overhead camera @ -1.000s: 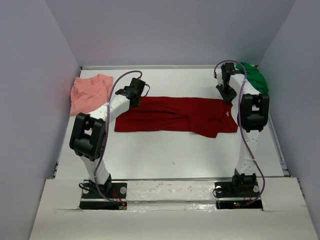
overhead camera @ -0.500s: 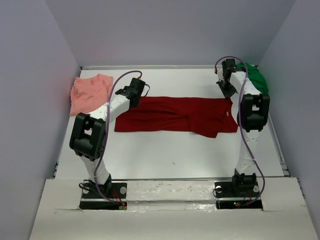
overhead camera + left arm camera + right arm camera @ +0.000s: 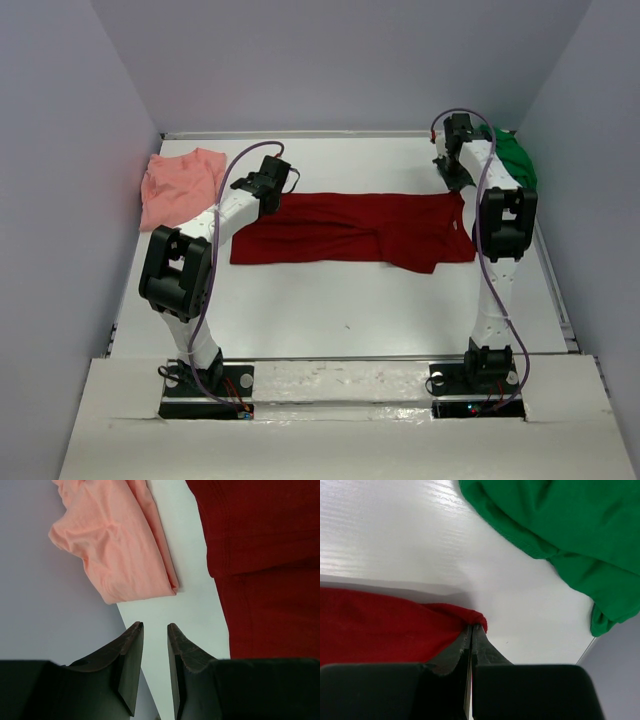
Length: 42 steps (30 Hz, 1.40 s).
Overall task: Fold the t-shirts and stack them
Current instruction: Fold the tshirt
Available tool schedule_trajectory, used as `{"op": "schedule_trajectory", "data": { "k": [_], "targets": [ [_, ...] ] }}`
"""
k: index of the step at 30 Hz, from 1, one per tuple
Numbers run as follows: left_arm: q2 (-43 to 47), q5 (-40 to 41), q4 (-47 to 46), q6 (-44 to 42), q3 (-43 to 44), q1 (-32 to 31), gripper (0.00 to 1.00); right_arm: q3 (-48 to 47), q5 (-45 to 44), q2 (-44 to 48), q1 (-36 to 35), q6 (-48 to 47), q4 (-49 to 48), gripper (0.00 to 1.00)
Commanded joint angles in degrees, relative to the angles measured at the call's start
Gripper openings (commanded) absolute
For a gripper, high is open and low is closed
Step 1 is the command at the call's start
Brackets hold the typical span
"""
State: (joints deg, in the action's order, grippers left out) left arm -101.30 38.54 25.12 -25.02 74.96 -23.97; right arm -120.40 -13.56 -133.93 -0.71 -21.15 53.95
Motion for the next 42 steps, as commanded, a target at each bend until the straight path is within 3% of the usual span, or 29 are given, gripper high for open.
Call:
{"op": "schedule_trajectory", "data": {
  "k": [1,19,20,22,23,26,37,42],
  "targets": [
    [1.5,1.4,0.3,-0.7,-0.3,-0.3,0.39,-3.8,-1.6,-1.3,0.4,2.9,0.2,0.00],
    [-0.2,-1.5,1.1,0.4,1.6,-0.3,0.38,-5.7,-4.0,-4.4,1.0,5.7,-5.0,0.00],
    [-0.4,-1.5,1.3,0.5,1.9,-0.4,0.38,-7.0,-4.5,-5.1,1.0,5.7,-5.1,0.04],
    [-0.7,-1.5,1.5,0.6,2.3,-0.4,0.38,-8.6,-5.6,-6.0,1.0,5.4,-4.3,0.45],
    [-0.8,-1.4,1.5,0.6,2.4,-0.4,0.38,-9.7,-5.9,-6.4,1.0,5.5,-4.3,0.71],
    [-0.8,-1.0,1.5,0.6,2.5,-0.5,0.38,-9.7,-6.8,-5.1,1.0,5.2,-4.1,0.93],
    [1.3,-2.1,2.3,1.0,4.7,-0.7,0.34,-4.1,-2.9,8.6,1.0,3.8,0.6,0.96],
    [1.3,-14.2,3.8,2.9,7.5,-0.8,0.33,3.4,9.8,17.1,1.0,5.7,6.3,0.96]
  ]
}}
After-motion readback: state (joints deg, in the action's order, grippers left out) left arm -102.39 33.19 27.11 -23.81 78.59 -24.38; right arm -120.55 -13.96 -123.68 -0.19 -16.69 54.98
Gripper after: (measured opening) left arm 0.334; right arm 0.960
